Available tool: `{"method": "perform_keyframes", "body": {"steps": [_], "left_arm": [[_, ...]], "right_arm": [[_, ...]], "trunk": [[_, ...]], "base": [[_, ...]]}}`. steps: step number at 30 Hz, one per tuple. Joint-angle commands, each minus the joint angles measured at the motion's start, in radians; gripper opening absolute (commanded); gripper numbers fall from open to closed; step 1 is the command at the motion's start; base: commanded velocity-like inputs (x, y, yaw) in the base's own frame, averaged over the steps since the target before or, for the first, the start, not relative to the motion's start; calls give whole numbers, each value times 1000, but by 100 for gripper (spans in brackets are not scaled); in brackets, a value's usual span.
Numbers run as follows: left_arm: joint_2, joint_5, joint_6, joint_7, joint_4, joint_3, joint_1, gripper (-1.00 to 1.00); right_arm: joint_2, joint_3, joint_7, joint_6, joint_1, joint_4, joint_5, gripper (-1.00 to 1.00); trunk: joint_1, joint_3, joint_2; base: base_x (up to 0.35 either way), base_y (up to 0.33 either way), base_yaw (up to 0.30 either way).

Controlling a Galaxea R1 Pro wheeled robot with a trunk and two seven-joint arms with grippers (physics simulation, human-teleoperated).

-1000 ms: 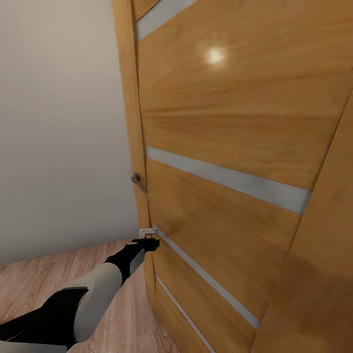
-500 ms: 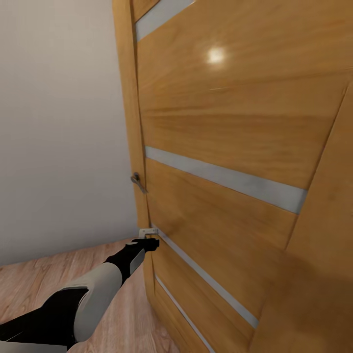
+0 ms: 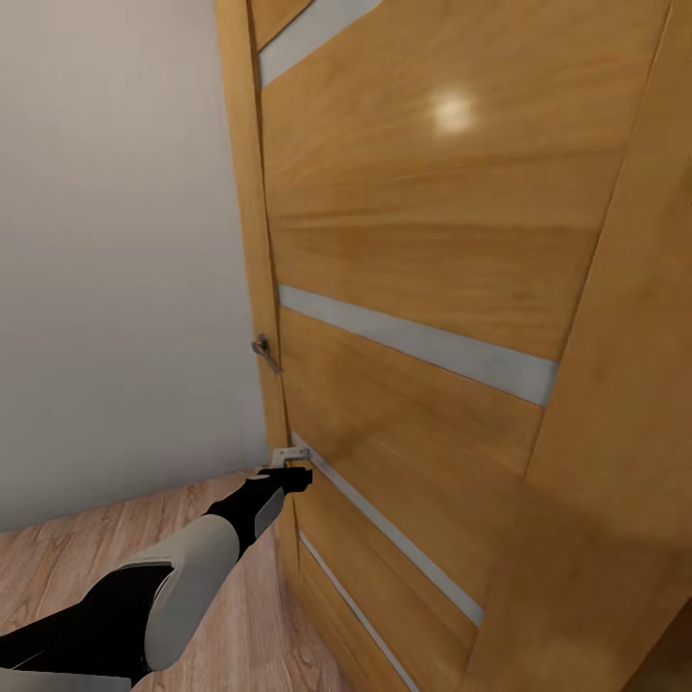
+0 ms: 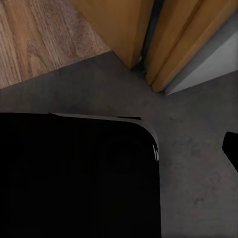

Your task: Move the two storage containers from the living room to the garage. In the garage, place one container on the floor and stack the other container on top of it (either order is fine).

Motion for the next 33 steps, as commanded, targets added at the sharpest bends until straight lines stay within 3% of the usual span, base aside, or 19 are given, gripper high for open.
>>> {"method": "perform_keyframes", "body": {"steps": [1, 7, 27, 33], "left_arm": [[-1, 3, 5, -3, -2, 6, 0, 100], [-1, 3, 5, -3, -2, 6, 0, 100], [-1, 3, 4, -3, -2, 6, 0, 100], [-1, 3, 4, -3, -2, 7, 0, 100]], "right_arm": [[0, -1, 2, -4, -1, 1, 1, 100], [0, 0, 3, -4, -1, 1, 1, 100], [0, -1, 2, -4, 0, 1, 1, 100], [0, -1, 3, -5, -1, 1, 1, 100]], "trunk": [[0, -1, 0], [0, -1, 0], [0, -1, 0], [0, -1, 0]], "base": [[0, 0, -6], [0, 0, -96], [0, 0, -270], [0, 0, -72]]}}
